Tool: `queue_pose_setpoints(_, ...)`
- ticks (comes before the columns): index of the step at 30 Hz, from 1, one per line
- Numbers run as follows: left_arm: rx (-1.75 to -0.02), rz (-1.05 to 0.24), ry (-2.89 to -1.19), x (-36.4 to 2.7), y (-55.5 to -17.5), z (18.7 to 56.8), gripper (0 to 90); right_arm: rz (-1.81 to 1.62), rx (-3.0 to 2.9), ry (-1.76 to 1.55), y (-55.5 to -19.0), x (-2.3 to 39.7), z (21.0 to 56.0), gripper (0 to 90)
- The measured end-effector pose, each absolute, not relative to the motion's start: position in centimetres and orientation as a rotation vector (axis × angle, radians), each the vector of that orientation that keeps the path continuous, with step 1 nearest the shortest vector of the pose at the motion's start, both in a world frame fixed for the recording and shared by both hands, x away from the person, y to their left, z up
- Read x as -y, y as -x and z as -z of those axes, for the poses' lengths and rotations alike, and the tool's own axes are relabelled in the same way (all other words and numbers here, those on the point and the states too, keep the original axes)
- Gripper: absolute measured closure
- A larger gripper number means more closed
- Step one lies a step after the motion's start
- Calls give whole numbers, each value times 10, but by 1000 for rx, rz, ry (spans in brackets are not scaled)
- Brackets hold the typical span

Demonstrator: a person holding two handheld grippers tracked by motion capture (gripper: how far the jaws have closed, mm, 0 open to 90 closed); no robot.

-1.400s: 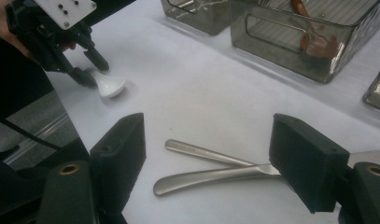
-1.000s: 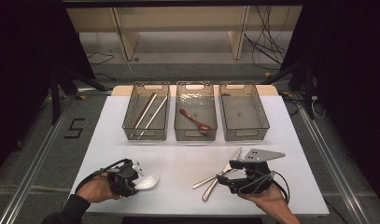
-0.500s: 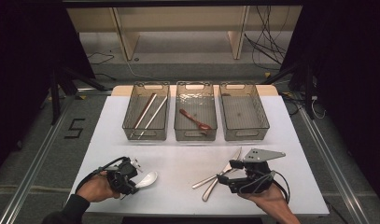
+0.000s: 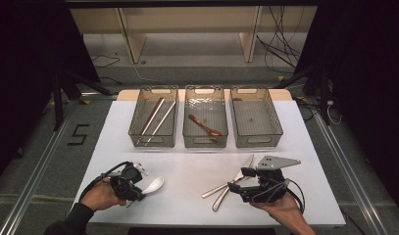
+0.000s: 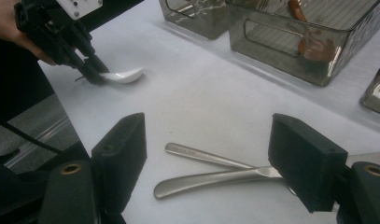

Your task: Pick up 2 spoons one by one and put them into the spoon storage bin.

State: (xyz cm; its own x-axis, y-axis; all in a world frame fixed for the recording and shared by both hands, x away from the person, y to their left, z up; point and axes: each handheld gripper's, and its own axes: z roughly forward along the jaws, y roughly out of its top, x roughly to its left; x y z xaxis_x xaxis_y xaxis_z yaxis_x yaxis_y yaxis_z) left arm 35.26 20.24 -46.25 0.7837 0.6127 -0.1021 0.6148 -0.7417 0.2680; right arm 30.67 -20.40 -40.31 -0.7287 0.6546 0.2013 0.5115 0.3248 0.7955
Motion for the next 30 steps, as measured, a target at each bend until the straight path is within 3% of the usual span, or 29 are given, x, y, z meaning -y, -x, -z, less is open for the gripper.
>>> queue_pose_setpoints(15, -1034, 32, -2512, -213, -362, 453, 758, -1365, -2423, -1082, -307, 204, 402, 292)
queue_pose_setpoints(30, -921, -121, -2345, -181, -379, 402, 758, -1374, -2406, -1098, -309, 207, 403, 288)
